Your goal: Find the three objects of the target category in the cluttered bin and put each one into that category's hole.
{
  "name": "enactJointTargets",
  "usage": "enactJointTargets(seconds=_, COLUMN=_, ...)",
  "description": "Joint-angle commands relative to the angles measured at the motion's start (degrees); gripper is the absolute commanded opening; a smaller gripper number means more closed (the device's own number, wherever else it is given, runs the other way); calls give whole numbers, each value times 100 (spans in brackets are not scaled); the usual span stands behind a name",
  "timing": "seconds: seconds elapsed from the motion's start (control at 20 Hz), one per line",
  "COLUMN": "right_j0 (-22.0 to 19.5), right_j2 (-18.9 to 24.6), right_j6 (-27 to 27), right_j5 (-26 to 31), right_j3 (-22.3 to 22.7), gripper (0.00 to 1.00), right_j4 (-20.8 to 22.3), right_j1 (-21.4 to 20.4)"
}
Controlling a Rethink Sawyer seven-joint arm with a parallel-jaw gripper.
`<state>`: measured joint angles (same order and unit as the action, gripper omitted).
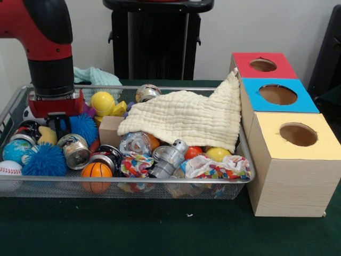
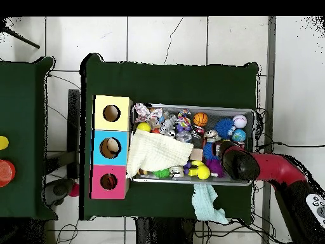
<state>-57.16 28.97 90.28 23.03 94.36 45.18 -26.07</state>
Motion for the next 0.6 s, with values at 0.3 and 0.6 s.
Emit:
enactJointTargets(seconds=0.3, right_j0=140, right_j2=24, right_j6=-861, right_j5=422, right_j3=47, gripper=0, right_j4=372, right_j1=-169)
enactJointTargets(seconds=0.6, right_j0=142, right_j2=50, right_j6=-1043, right_j5=562, right_j3=35, gripper=100, right_j4=376, right_j1=-226)
